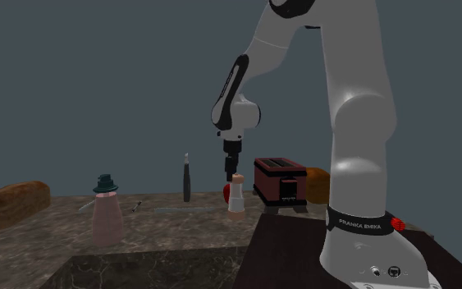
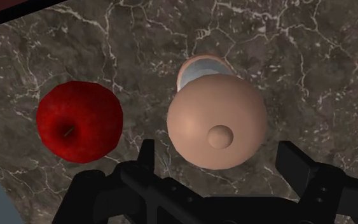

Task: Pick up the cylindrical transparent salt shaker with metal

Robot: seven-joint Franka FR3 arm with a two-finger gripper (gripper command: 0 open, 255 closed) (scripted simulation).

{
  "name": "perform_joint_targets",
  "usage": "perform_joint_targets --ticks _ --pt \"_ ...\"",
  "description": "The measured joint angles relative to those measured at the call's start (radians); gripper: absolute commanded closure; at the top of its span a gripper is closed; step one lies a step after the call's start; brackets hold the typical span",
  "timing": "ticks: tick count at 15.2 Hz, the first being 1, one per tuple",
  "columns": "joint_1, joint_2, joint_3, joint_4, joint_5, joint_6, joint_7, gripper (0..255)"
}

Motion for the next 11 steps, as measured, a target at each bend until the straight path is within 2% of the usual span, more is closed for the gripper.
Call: perform_joint_targets --ticks 1,11 --pt "-0.002 0.008 0.003 0.000 0.008 0.007 -0.006 255" --pt "-0.003 0.012 0.005 -0.001 0.014 0.015 -0.009 255"
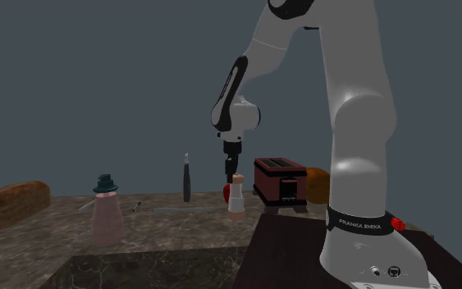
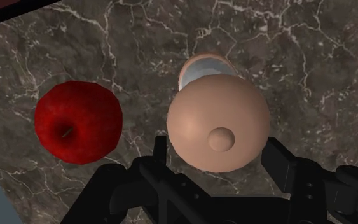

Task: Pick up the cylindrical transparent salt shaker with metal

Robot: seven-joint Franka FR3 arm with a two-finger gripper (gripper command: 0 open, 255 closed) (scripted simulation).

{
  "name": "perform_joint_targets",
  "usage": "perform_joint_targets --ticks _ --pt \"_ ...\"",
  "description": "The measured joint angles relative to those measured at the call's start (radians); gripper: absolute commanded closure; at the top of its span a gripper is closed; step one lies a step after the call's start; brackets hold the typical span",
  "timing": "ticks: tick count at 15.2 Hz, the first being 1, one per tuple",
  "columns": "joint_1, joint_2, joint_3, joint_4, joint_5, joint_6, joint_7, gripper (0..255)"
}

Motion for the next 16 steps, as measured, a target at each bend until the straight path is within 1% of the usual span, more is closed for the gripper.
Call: perform_joint_targets --ticks 11,16 --pt "0.019 -0.133 -0.033 0.019 -0.127 -0.136 0.086 255" --pt "0.019 -0.184 -0.034 0.038 -0.166 -0.199 0.111 255"
